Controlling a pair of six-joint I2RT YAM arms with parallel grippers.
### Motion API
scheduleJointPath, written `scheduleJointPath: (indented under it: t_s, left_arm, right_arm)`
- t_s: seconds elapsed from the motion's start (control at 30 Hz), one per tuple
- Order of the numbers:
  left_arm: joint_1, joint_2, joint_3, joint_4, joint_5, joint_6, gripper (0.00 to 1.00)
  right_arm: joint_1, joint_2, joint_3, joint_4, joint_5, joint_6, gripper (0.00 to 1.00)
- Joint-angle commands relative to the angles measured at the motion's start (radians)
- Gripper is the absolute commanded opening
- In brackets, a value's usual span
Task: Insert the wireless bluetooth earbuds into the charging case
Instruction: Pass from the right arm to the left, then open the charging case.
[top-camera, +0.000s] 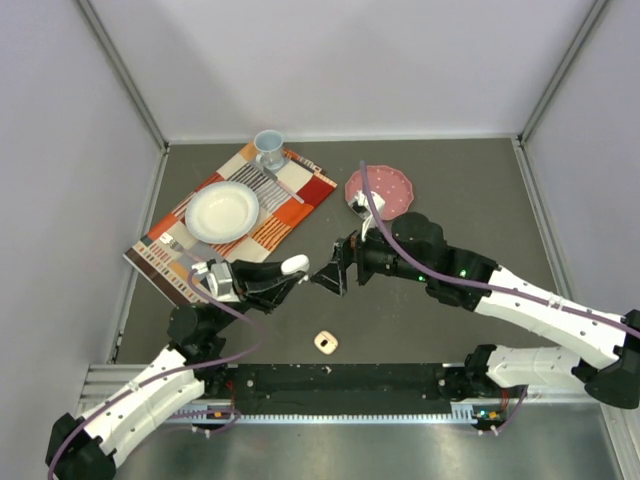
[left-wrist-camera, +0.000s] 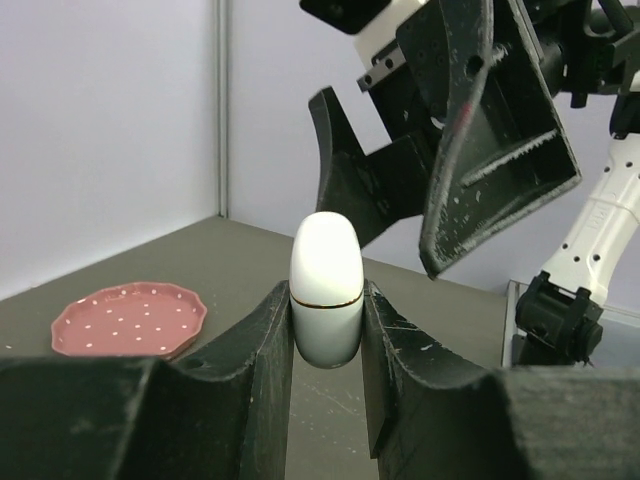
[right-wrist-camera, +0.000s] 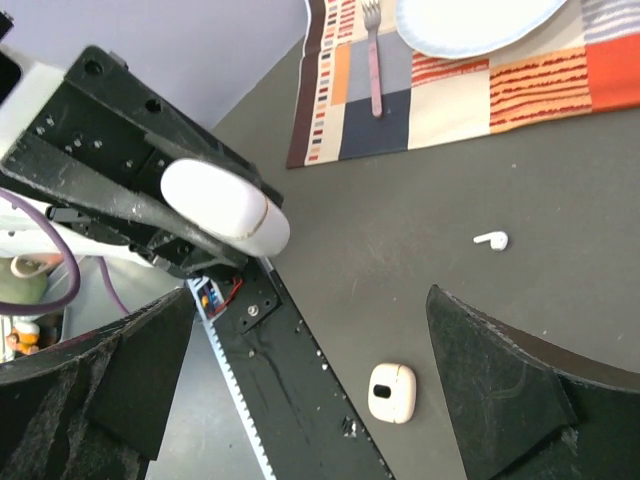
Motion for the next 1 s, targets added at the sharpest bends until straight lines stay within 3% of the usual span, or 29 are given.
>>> scheduleJointPath:
  t_s: [0.0,0.6,0.97]
  left_arm:
    - [-0.004,0.01,0.049,0.02,0.067,-0.007,0.0]
    - [-0.002,0.031,0.058,0.054,0.088,-0.027,0.0]
    - [-0.004,0.039,0.097,0.034,0.207,-0.05,0.0]
  right_arm:
    - [0.009,0.007,0.074,0.033,0.044,-0.031,0.99]
    - [0.009,0.041,0.079,0.039,0.09,-0.011,0.99]
    - [0.009,0.052,0.093,0.063,0.136,-0.019,0.99]
